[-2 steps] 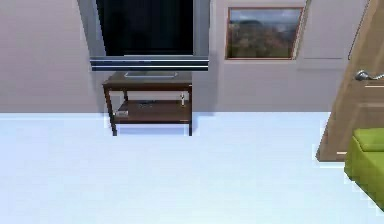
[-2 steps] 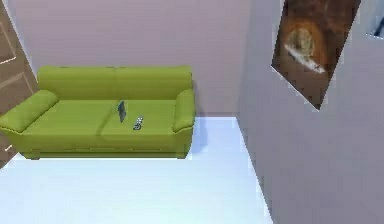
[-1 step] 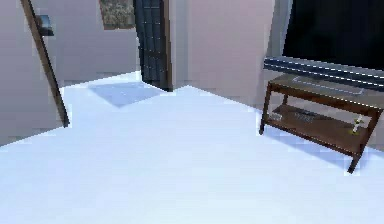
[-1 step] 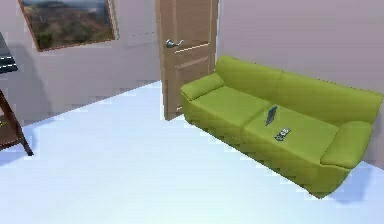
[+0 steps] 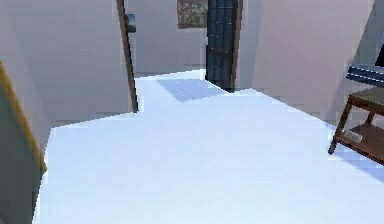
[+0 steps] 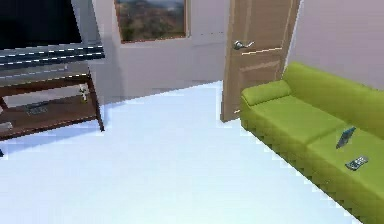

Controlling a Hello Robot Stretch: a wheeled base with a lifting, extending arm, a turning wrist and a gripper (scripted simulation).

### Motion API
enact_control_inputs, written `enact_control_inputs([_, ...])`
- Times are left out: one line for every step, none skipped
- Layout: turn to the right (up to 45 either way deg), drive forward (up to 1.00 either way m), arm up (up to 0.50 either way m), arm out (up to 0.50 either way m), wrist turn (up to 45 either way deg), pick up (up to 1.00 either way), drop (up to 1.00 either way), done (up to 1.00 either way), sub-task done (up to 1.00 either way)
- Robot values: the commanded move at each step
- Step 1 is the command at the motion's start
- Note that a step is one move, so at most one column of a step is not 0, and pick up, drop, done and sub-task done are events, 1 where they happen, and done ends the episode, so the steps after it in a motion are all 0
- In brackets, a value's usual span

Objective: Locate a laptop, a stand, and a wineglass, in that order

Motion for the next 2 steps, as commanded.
enact_control_inputs([0.0,1.0,0.0,0.0,0.0,0.0,0.0,0.0,0.0])
enact_control_inputs([0.0,1.0,0.0,0.0,0.0,0.0,0.0,0.0,0.0])
